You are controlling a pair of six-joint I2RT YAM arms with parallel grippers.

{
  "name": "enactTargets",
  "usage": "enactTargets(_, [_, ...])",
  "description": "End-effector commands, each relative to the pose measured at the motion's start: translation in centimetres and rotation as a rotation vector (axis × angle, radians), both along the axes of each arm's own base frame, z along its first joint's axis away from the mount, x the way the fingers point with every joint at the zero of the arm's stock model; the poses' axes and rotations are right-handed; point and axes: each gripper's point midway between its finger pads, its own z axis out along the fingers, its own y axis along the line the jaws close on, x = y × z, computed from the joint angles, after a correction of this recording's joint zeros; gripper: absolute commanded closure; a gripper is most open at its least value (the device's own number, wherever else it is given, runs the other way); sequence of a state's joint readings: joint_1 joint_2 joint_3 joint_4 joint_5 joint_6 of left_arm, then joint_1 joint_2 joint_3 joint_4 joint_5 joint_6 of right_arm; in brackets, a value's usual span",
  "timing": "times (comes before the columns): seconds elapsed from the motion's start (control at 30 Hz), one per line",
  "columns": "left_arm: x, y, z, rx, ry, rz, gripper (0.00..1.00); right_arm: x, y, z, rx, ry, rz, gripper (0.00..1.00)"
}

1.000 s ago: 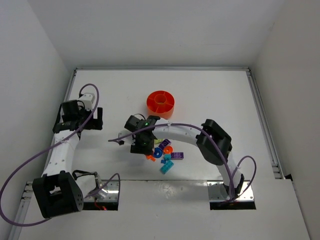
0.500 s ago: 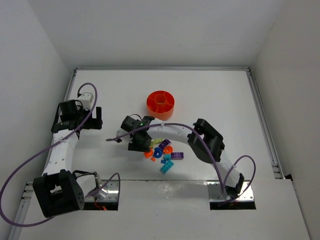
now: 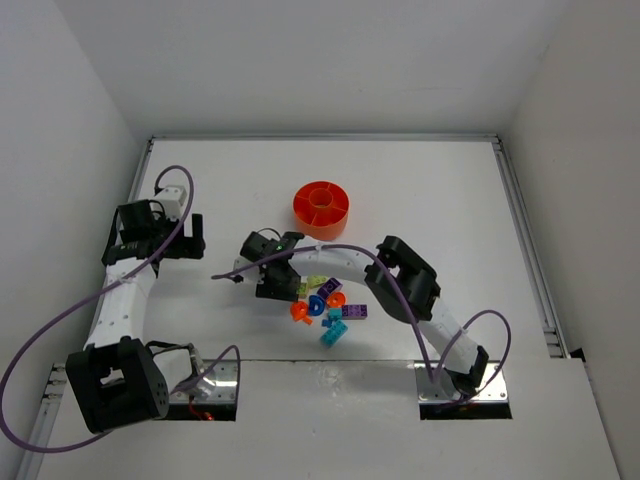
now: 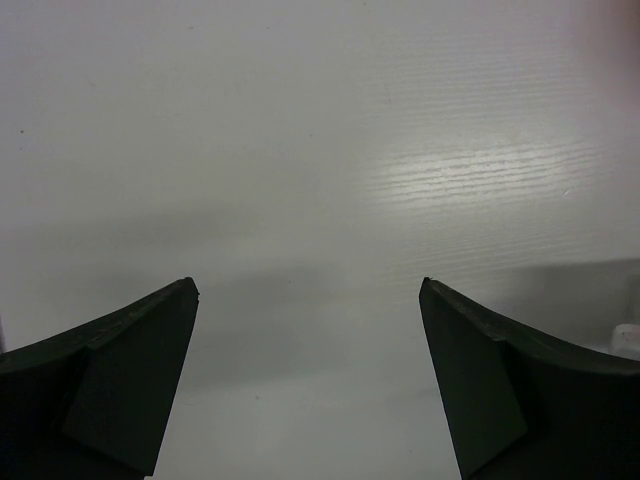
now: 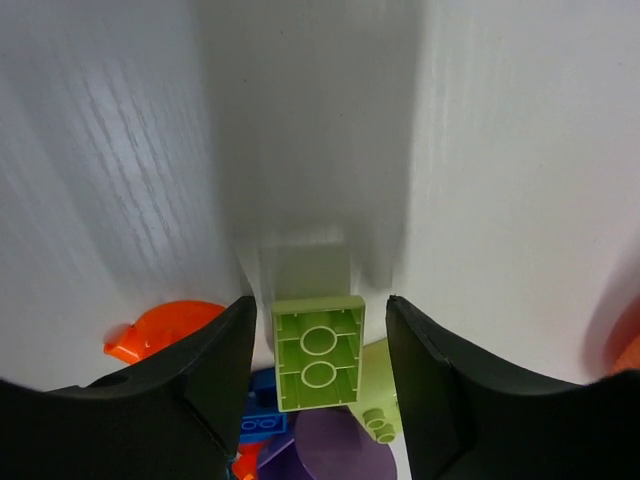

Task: Sort the legos into containers by color

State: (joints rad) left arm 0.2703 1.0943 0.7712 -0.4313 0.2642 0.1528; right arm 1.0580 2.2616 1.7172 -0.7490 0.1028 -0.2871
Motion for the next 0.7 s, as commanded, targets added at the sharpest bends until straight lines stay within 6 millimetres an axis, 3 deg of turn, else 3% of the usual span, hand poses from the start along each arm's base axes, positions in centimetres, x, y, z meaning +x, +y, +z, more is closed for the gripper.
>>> enactTargets(0.0, [0.9, 0.4, 1.3, -0.001, -0.05, 0.004, 0.0, 0.5, 0.2, 0.3, 0.01, 0.001, -0.02, 0.45])
enactTargets(0.1, [0.9, 0.4, 1.3, -0.001, -0.05, 0.004, 0.0, 0.3, -0.2, -0.4, -0.006, 0.01, -0.02, 0.59])
enactTargets(0.23, [0.9, 0.4, 1.3, -0.001, -0.05, 0.004, 0.0, 0.8, -0.5, 0.8, 0.017, -0.011, -0.041, 0.83])
enactTargets(0.33, [0.9, 0.4, 1.3, -0.001, -0.05, 0.004, 0.0, 1.8, 0.3, 3.9, 0.105, -0.048, -0.087, 0.98])
enactTargets(0.37, [0.8, 0.7, 1.3, -0.001, -0.05, 0.013, 0.0, 2.0, 0.9, 6.3, 0.168, -0.069, -0.119, 1.0])
enactTargets(0.57, [0.8, 0.8, 1.6, 0.002, -0.061, 0.009, 0.0, 7.5, 0.1, 16.6, 0.46, -0.154, -0.317, 1.0])
enactTargets(0.67, [0.8, 0.6, 1.6, -0.004, -0.063, 0.002, 0.0, 9.7, -1.6, 20.0, 0.556, -0.193, -0.395, 1.0])
